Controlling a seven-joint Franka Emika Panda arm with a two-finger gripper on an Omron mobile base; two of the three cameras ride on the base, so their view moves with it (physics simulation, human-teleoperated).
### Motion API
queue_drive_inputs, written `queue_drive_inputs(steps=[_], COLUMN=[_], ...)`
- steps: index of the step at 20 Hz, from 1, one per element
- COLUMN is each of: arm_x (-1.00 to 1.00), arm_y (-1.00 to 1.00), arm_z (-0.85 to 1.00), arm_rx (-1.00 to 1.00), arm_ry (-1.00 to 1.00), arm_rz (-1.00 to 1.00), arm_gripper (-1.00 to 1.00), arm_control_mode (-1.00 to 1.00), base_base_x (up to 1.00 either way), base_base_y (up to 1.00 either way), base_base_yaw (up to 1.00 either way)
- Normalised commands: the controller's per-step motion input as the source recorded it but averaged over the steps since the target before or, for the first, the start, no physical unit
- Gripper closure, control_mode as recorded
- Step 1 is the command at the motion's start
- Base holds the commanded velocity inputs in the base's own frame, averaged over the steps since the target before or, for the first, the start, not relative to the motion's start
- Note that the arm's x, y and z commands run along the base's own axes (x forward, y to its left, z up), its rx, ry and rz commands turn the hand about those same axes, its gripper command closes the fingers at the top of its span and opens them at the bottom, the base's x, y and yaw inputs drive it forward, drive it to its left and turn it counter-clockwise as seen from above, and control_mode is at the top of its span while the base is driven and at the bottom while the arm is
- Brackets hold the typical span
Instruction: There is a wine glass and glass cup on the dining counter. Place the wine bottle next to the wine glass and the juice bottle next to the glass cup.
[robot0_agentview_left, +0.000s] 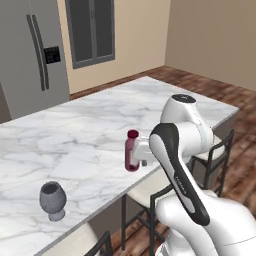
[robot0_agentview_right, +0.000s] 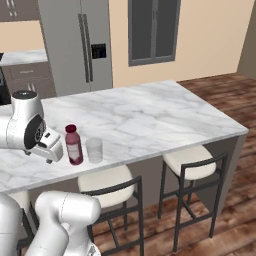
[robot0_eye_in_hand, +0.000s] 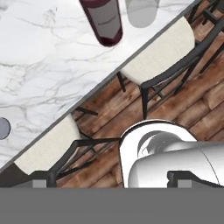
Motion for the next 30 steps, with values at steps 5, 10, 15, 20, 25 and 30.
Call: queue_drive_inputs(steps=[5,10,15,20,25,30], arm_x=[0.0,0.0,0.0,0.0,0.0,0.0], arm_y=[0.0,0.0,0.0,0.0,0.0,0.0], arm_z=[0.0,0.0,0.0,0.0,0.0,0.0], arm_rx=[0.0,0.0,0.0,0.0,0.0,0.0], arm_ry=[0.0,0.0,0.0,0.0,0.0,0.0], arm_rz=[0.0,0.0,0.0,0.0,0.0,0.0], arm_gripper=[-1.0,-1.0,-1.0,-1.0,-1.0,-1.0], arm_control_mode=[1.0,1.0,1.0,1.0,1.0,1.0], base_base_x=[-0.62,-0.72,-0.67,-0.39,-0.24,-0.07], base_base_y=[0.03,0.0,0.15,0.33,0.42,0.64], base_base_yaw=[0.0,0.0,0.24,0.71,0.78,0.51])
